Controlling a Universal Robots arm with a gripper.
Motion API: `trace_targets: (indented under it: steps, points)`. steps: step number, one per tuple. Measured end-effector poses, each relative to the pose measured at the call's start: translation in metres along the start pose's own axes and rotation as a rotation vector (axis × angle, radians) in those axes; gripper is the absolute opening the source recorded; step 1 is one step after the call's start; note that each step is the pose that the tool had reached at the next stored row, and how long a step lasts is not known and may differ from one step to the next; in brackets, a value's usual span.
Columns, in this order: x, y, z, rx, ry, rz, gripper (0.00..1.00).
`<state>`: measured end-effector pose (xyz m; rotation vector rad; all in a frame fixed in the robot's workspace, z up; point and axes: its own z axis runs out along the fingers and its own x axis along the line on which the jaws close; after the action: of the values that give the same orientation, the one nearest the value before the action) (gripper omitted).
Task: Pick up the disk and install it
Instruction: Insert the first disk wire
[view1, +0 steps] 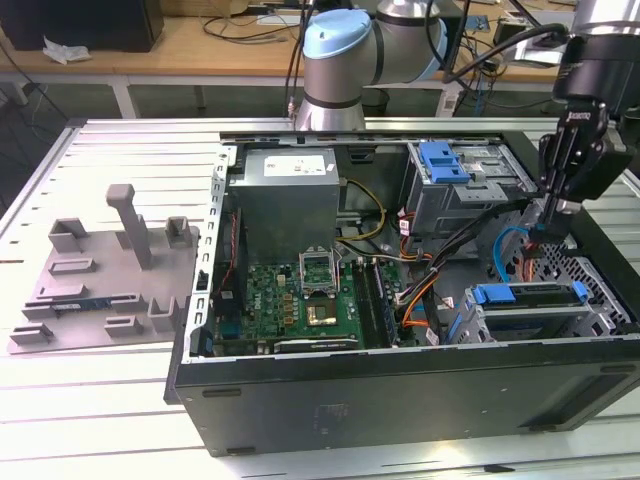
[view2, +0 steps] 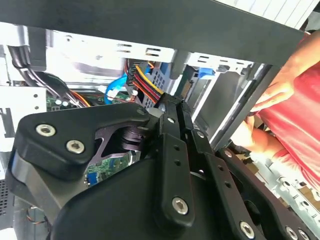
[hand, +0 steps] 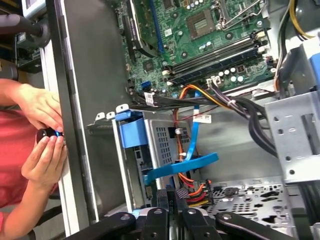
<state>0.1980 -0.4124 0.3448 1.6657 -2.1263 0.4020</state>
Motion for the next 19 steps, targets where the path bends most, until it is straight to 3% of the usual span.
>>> trace_targets:
  steps: [4,7,8,10,12,14,19]
  points:
    - [0.0084,-0.0007,0.0014,0.0003,-0.0076,-0.001,0.17]
    - [0.0161,-0.0009,0.0053,-0.0004,-0.0433,-0.002,0.17]
    - [0.0169,-0.0008,0.0058,-0.0002,-0.0491,-0.002,0.17]
    - [0.0209,-0.0004,0.0077,-0.0007,-0.0684,-0.003,0.17]
    - [0.0242,0.0001,0.0090,-0.0012,-0.0785,-0.003,0.17]
    - [0.0293,0.0005,0.0110,-0.0011,-0.0940,-0.004,0.17]
    - [0.0383,-0.0002,0.0141,0.0013,-0.1118,-0.003,0.17]
